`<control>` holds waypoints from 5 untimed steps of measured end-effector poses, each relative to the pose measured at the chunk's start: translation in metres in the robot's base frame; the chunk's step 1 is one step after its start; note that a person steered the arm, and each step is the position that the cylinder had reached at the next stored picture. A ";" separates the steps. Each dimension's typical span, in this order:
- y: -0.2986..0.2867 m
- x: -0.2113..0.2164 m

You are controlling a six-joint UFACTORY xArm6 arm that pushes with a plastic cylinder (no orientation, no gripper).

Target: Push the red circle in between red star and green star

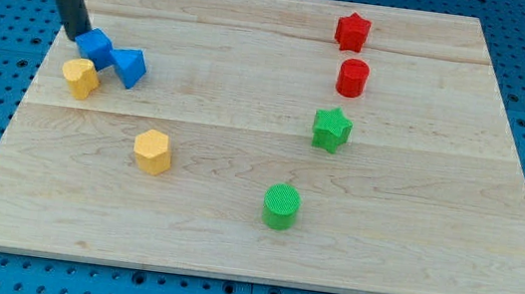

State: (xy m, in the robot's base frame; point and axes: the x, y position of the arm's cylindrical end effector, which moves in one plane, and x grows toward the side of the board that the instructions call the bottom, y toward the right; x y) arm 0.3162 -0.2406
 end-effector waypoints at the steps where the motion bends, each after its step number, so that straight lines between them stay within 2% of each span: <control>1: 0.050 -0.032; 3: 0.226 -0.092; 4: 0.300 -0.109; 5: 0.356 -0.108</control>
State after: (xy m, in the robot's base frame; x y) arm 0.2084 0.1153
